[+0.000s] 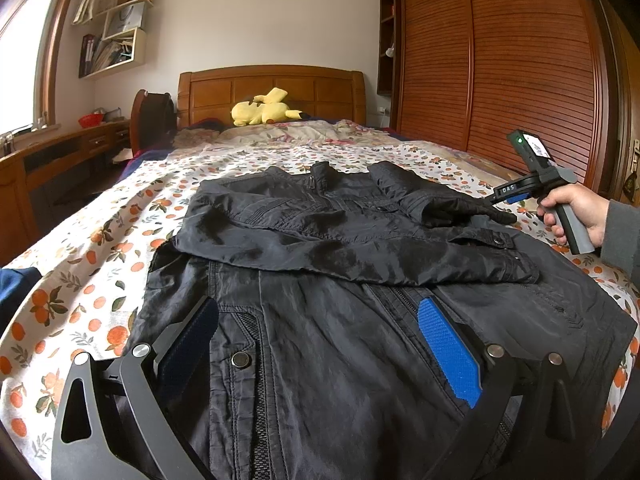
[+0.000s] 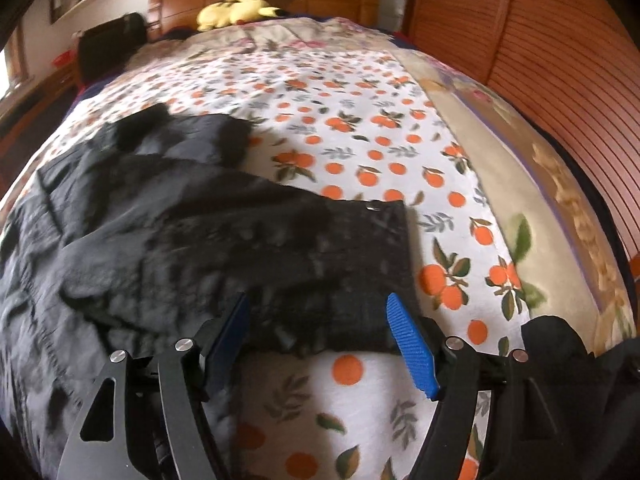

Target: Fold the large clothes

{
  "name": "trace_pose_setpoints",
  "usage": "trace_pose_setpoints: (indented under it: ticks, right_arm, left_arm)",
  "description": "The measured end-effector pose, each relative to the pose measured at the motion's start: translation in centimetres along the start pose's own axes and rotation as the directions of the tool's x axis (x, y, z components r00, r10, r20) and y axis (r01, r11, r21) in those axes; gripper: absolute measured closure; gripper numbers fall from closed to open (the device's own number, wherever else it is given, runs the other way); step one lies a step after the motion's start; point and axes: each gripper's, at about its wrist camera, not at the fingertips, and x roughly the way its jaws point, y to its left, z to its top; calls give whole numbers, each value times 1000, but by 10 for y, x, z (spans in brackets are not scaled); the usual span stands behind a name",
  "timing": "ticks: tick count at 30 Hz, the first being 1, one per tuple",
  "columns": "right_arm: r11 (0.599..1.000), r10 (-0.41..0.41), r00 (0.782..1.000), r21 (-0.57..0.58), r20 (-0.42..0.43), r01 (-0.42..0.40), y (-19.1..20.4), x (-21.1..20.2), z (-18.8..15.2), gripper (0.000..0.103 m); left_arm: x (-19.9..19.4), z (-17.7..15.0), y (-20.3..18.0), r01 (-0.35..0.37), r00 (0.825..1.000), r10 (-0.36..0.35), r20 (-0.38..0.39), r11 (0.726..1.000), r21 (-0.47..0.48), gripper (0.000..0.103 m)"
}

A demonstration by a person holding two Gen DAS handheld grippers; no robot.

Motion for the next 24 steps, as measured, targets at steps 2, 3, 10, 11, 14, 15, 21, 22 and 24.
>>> trace_pose_setpoints:
  ticks: [2, 3, 10, 11, 14, 15, 21, 22, 24]
  right_arm:
    - [999, -20, 1000, 37, -22, 21, -9, 12, 2, 35]
    - [998, -26, 999, 53, -31, 28, -13, 17, 2, 35]
    - [989, -10, 995, 145, -96, 24, -30, 41, -5, 26]
    - [989, 9, 995, 149, -97, 6, -30, 42, -6, 30]
    - [991, 46, 994, 131, -99, -33, -23, 39, -7, 77]
    - [992, 60, 994, 118, -93, -48, -19, 36, -6, 84]
    - [998, 59, 996, 7, 68, -60, 14, -25, 3, 93]
    - [997, 72, 993, -8, 88, -72, 20, -36, 4, 93]
    - [995, 98, 987, -49, 127, -92, 35, -58, 5, 93]
  left_arm:
    - [0, 0, 0, 0, 1000, 0, 0, 1000, 1, 2]
    - [0, 0, 0, 1, 1000, -1, 1, 1000, 1, 2]
    - [0, 0, 0, 2, 1000, -2, 2, 1000, -1, 2]
    - [0, 0, 0, 1, 1000, -1, 1, 1000, 0, 2]
    - [0, 0, 0, 1, 1000, -1, 2, 1000, 0, 2]
    - [0, 0, 0, 0, 1000, 0, 1, 1000, 1, 2]
    - [-3, 0, 0, -4, 1000, 4, 11, 1000, 3, 2]
    - [-4, 0, -1, -5, 1000, 5, 14, 1000, 3, 2]
    - [-6, 0, -1, -6, 1000, 6, 21, 1000, 3, 2]
